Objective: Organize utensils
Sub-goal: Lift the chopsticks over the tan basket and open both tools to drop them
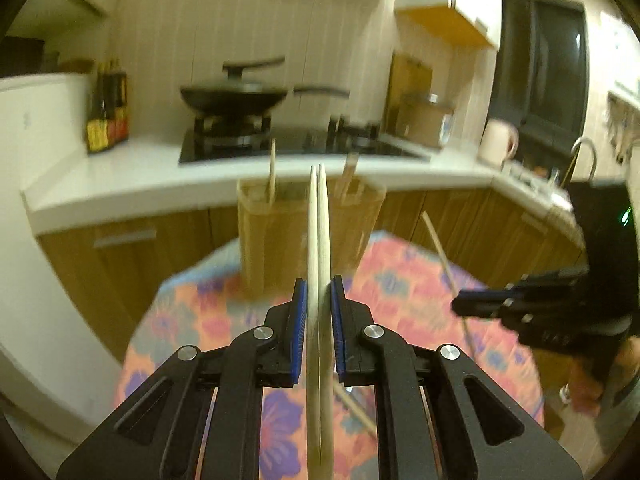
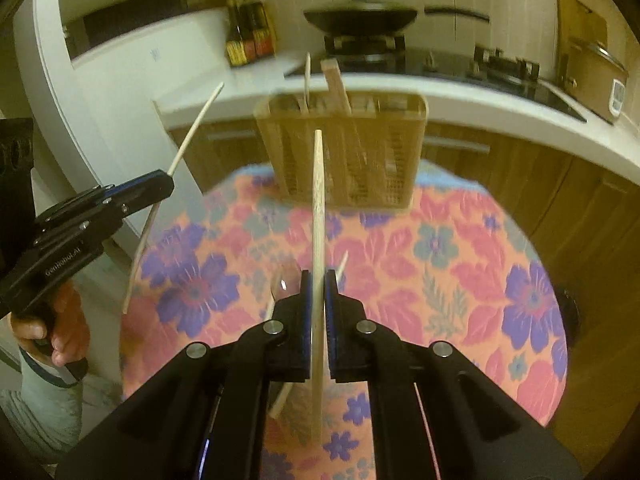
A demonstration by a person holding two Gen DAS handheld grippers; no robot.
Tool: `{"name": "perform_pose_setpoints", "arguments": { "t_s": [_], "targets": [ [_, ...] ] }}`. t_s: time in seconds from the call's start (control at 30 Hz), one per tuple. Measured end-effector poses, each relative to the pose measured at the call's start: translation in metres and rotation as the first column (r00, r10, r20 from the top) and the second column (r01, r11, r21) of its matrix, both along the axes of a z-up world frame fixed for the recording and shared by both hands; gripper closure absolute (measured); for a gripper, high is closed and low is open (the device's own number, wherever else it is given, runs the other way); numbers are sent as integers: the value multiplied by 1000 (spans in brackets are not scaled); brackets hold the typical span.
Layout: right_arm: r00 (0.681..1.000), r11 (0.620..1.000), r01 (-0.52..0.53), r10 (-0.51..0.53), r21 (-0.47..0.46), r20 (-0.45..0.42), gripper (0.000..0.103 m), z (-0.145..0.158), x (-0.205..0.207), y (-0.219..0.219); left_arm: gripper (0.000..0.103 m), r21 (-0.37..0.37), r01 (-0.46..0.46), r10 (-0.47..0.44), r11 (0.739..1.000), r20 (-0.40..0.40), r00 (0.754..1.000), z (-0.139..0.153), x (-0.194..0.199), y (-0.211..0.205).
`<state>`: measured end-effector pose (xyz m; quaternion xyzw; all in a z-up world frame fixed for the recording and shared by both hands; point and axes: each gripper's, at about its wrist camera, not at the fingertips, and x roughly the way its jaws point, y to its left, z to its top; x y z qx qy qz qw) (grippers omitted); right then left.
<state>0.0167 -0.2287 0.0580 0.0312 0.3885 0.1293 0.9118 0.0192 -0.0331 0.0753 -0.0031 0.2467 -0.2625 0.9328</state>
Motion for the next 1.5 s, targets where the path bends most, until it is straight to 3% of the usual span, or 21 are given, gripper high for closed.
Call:
{"name": "perform_pose_setpoints", "arguments": {
  "t_s": [0.2,0.47,0.8,1.0,1.2,1.33,1.4,1.5],
  "targets": [
    [992,999,4,-10,48,130,99,36,7,-7,93,-155,3,15,988,116,993,38,14,12],
    [953,996,67,-81,57,293,99,78,47,-17,93,-269,13,43,963,203,978,69,60,7],
    [841,961,276,-244,6,482,99,110,125,-29,93,-334,-63,149,941,240,959,62,150,-13],
    [824,953,287,-297,96,482,99,86,174,-44,93,-326,-96,183,940,249,951,41,176,-23],
    [843,949,292,-314,119,436,99,58,199,-48,93,-250,-142,217,958,305,928,21,187,-31],
    [856,950,287,-313,126,412,98,44,197,-49,92,-245,-125,193,961,279,941,7,186,-28],
    [877,955,259,-294,141,380,98,40,192,-53,89,-243,-118,182,963,261,948,3,184,-24],
    [897,955,222,-279,197,342,97,37,180,-59,74,-258,-106,165,960,219,962,2,176,-13]
  ]
}}
